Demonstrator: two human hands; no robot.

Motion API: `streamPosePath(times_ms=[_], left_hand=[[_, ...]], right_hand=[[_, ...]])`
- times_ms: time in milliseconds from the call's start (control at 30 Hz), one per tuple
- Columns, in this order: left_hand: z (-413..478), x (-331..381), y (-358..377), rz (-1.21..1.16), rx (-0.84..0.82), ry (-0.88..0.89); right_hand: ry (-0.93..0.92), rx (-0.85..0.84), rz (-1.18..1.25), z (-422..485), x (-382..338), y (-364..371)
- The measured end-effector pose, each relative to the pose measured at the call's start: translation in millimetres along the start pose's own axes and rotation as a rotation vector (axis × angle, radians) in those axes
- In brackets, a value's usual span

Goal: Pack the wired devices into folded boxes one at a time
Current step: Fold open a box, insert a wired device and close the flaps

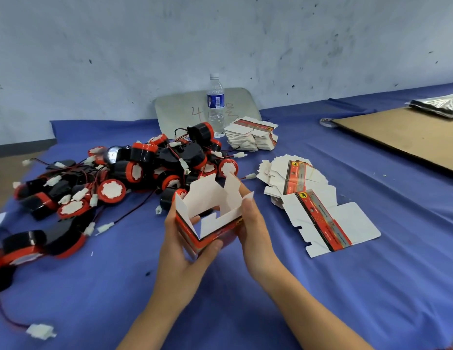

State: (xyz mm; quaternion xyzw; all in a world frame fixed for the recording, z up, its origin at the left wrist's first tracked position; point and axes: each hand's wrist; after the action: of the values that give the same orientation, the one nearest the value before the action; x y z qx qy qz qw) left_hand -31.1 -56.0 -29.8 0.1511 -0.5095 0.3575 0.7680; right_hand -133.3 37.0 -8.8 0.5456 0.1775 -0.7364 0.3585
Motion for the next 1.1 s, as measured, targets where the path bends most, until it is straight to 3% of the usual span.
streamPosePath(times_ms=[300,600,933,1100], left_hand=[[1,1,1,-0.156,-0.003,-0.033],[-6,5,4,-0.077,-0.073,0.074],[-3,6,1,-0.17,0.128,0.008],[1,7,-2,-0.065,0.088,0.02]], right_hand=[[-0.03,-0.012,-0.014,0,-1,-2],[-0.062,0.059,0.001,1,2,-4],[-0.396,-0.014,-0.444,-9,5,12],[-0.204,-0.064,-0.291,-9,4,10]])
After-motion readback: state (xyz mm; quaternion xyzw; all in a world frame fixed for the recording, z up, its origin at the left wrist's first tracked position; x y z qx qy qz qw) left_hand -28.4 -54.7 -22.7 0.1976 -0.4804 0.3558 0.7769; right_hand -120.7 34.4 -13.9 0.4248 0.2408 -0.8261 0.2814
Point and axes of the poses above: each hand's wrist, its own z-axis towards the middle knuckle, its own y-axis out of the palm, x = y × z, and after that the axes turned 5 degrees about -z, right-handed
